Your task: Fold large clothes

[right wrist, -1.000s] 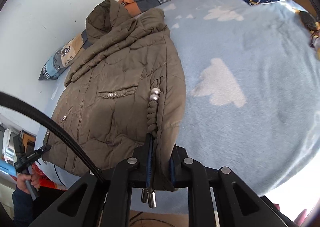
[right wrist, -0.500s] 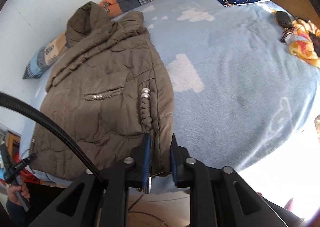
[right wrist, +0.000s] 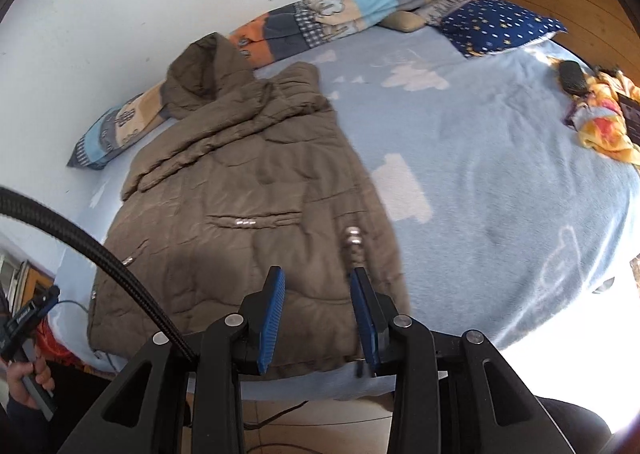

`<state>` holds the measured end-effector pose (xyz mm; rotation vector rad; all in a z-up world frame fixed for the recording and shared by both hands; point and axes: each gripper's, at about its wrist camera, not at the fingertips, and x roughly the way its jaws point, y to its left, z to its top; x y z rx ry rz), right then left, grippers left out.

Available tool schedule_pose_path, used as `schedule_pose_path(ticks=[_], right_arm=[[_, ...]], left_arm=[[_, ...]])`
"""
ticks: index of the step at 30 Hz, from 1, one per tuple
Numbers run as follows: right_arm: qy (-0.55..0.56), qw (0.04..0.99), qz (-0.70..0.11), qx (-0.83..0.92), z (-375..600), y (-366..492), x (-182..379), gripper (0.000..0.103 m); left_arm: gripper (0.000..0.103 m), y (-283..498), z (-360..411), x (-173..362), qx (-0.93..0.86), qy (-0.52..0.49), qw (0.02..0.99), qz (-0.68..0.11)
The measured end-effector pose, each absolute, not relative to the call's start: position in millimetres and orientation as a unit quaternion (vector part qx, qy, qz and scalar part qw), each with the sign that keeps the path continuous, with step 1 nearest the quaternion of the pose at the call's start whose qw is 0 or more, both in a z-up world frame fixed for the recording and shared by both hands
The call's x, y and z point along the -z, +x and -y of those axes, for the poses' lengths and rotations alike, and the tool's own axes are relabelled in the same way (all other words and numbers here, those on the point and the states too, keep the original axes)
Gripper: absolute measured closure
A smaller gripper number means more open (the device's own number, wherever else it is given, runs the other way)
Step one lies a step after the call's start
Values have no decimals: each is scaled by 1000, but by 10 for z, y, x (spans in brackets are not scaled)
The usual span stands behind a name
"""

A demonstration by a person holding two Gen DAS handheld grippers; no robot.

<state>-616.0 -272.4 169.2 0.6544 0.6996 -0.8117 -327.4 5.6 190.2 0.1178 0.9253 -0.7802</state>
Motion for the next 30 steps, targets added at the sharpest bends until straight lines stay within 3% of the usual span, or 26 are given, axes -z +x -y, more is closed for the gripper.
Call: schedule_pose_path(ticks=[6, 9, 14, 23, 30], right_arm=[[267, 841, -323, 344, 2585, -5821, -2075, 65], [244, 856, -317, 327, 2608, -5582, -2339, 59], [224, 871, -307, 310, 2895, -4986, -2602, 57], [225, 864, -327, 309, 4034, -3811, -2169, 57], [253, 854, -323, 318, 4855, -3322, -1663, 57]], left_arm=[[34, -3380, 296, -2459, 409, 90, 825, -380], [33, -3253, 553, -2682, 419, 102, 826, -363], [30, -2854, 1066, -2769, 428, 99, 823, -361], [30, -1817, 2223, -1930, 395, 122, 819, -397], [30, -1160, 2647, -1201, 346, 97, 813, -458]])
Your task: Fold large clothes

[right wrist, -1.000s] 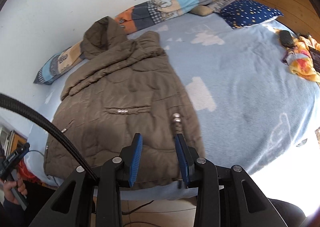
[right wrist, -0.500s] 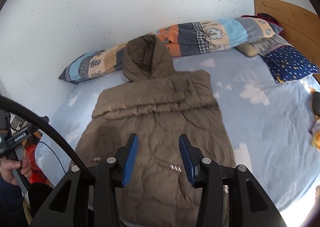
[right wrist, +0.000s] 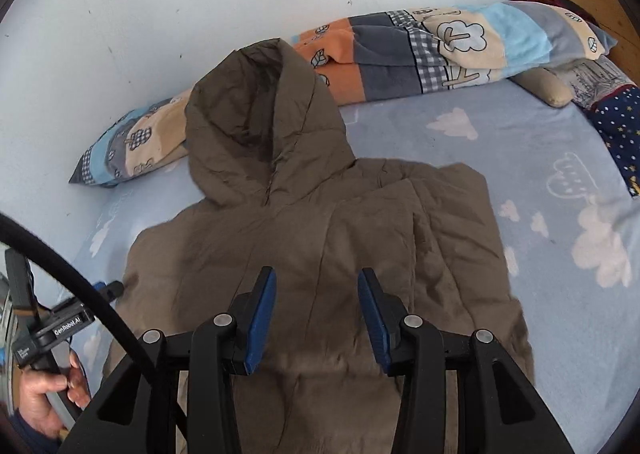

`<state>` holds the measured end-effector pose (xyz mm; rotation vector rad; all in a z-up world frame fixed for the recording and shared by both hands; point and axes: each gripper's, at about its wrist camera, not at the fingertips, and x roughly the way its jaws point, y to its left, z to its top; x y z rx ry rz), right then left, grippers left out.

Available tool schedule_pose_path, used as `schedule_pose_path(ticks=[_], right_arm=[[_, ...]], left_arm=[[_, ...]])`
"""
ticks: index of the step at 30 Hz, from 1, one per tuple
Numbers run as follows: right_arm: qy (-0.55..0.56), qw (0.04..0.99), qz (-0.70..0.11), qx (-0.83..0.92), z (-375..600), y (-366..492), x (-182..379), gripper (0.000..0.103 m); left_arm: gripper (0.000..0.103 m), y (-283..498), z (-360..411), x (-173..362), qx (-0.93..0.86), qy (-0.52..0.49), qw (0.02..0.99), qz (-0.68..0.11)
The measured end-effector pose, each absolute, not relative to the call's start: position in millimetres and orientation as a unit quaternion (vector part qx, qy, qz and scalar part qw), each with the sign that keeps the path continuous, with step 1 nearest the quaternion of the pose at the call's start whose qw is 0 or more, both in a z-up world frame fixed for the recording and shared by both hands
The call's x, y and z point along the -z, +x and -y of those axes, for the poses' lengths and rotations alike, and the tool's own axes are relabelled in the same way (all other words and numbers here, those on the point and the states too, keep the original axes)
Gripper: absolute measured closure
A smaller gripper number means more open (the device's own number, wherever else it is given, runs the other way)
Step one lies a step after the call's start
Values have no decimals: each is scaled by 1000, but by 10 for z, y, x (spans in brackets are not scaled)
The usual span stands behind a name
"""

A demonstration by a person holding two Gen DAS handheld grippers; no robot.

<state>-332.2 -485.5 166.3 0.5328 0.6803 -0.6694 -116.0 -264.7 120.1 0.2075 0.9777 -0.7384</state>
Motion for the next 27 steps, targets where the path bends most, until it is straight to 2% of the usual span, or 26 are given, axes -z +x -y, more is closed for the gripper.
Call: schedule_pose_path(ticks=[5, 8, 12, 15, 22, 27], right_arm=[[254, 837, -355, 329, 5118, -3152, -1360, 57], [262, 815, -394, 334, 5200, -3112, -1082, 57], [247, 808, -413, 339, 5220, -3074, -979, 57], [248, 804, -415, 346, 5221, -3090, -1010, 57], [209, 828, -393, 340, 4871, -3131, -1508, 57], [189, 835, -410, 314, 4569, -3039, -1515, 57]], left_arm=[[29, -1130, 2759, -906, 340, 131, 803, -472], [24, -1086, 2756, -814, 338, 121, 798, -484], [21, -1033, 2763, -739, 333, 116, 793, -496], [22, -1072, 2735, -851, 328, 111, 802, -487], [22, -1407, 2719, -1342, 349, 119, 825, -429], [22, -1728, 2864, -1353, 361, 151, 828, -402]])
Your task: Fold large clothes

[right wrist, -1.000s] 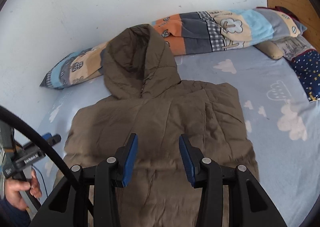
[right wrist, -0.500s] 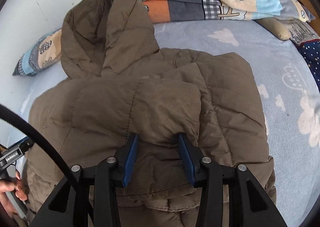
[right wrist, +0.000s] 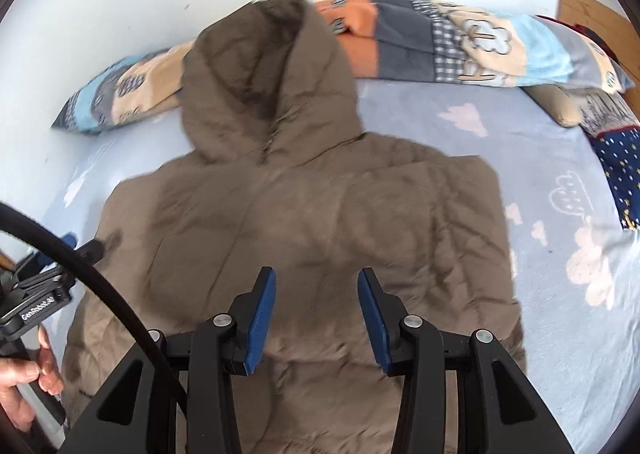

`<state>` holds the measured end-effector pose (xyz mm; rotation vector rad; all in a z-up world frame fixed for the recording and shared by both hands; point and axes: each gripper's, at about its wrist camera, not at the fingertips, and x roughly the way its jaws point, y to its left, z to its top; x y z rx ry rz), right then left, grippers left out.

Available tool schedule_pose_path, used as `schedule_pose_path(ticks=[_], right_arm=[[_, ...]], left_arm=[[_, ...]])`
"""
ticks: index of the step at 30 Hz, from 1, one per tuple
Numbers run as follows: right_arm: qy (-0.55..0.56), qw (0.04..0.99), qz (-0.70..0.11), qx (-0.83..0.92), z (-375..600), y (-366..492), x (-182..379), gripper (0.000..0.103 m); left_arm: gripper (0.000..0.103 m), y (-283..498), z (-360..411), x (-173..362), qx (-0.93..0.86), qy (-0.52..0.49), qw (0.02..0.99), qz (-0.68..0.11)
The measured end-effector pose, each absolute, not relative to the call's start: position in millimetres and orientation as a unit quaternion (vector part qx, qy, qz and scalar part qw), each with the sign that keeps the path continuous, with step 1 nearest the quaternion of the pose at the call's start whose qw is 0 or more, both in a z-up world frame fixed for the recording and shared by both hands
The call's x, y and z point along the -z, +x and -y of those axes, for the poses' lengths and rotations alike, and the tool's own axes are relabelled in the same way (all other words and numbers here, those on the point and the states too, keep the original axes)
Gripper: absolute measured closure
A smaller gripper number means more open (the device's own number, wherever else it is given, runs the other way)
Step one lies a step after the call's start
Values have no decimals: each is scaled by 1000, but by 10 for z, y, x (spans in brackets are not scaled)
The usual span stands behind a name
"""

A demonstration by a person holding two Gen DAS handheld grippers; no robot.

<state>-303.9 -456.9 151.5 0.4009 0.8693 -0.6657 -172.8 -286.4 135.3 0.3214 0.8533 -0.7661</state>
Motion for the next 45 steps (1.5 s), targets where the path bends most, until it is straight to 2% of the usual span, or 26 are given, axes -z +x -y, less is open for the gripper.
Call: schedule_pose_path(ticks=[7, 23, 45], right_arm=[[170, 829, -440, 302, 4443, -2872, -1306, 57], [181, 813, -463, 303, 4521, -2753, -1000, 56], [201, 810, -467, 293, 4587, -2755, -920, 56]], left_arm=[[22, -1886, 3003, -1118, 348, 206, 826, -391], [21, -1840, 3042, -934, 348, 212, 820, -401], [19, -1846, 3062, -899, 346, 224, 822, -392]])
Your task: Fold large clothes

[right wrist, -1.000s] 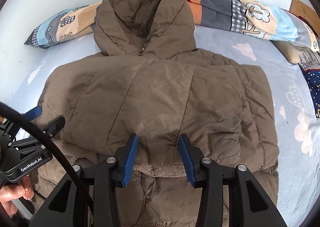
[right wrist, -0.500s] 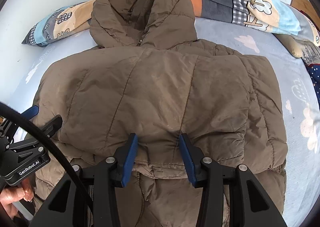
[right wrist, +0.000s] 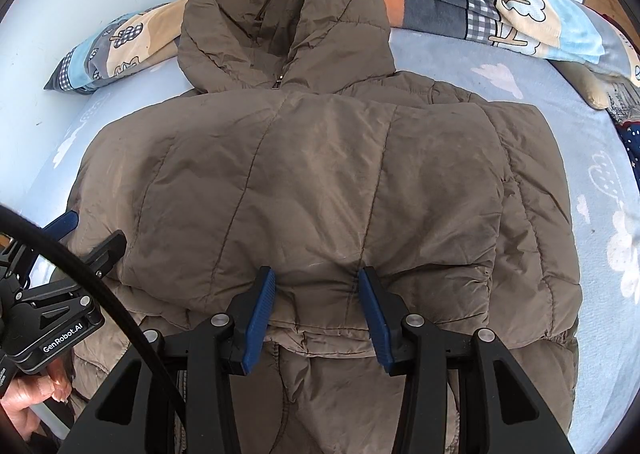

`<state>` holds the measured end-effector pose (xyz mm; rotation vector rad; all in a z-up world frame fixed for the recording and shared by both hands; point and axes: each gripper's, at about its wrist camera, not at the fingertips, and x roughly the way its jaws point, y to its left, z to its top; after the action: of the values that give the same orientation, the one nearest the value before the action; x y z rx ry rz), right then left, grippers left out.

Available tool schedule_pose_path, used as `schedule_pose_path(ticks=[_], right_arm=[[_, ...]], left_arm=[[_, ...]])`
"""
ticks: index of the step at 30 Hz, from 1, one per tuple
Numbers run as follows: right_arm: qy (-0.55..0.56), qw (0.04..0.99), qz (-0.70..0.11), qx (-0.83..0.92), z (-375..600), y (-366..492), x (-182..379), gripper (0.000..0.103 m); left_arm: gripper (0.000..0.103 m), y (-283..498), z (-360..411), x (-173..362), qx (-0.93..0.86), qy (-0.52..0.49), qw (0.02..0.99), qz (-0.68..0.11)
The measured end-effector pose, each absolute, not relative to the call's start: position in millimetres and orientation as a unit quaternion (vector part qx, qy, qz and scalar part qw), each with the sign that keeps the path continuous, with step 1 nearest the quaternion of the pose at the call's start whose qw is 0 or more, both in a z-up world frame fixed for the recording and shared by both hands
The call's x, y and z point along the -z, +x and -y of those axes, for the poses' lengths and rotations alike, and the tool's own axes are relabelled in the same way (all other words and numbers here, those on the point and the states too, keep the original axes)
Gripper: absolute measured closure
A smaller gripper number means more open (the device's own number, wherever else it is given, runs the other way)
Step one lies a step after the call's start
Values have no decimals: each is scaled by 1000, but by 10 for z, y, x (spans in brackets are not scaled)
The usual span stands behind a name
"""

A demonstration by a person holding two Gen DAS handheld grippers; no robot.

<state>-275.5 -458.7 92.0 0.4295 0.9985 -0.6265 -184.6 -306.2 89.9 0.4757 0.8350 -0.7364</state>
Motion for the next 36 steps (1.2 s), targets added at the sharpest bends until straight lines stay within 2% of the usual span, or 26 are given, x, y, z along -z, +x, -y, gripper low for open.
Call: schedule_pose_path(ticks=[9, 13, 14, 18, 25, 31, 36], right_arm=[[211, 807, -471, 288, 4613, -2764, -914, 54], [227, 807, -470, 276, 4596, -2787, -976, 37], [227, 808, -469, 274, 4576, -2792, -1020, 36], [207, 823, -454, 270, 4483, -2831, -1277, 35], [206, 854, -394, 270, 4517, -2962, -1903, 35], [215, 853, -384, 281, 5043, -2449, -2442, 35], [178, 850, -395, 300, 5591, -1839, -2696, 35]], left_arm=[[19, -1819, 3050, -945, 350, 223, 815, -404], [19, -1730, 2964, -1124, 354, 201, 820, -403], [19, -1693, 2931, -1159, 350, 194, 823, -403], [19, -1504, 2765, -1286, 339, 152, 824, -428], [19, -1272, 2491, -1610, 345, 95, 832, -423], [19, -757, 2528, -1837, 373, 69, 818, -432], [19, -45, 3093, -2098, 404, 74, 798, -441]])
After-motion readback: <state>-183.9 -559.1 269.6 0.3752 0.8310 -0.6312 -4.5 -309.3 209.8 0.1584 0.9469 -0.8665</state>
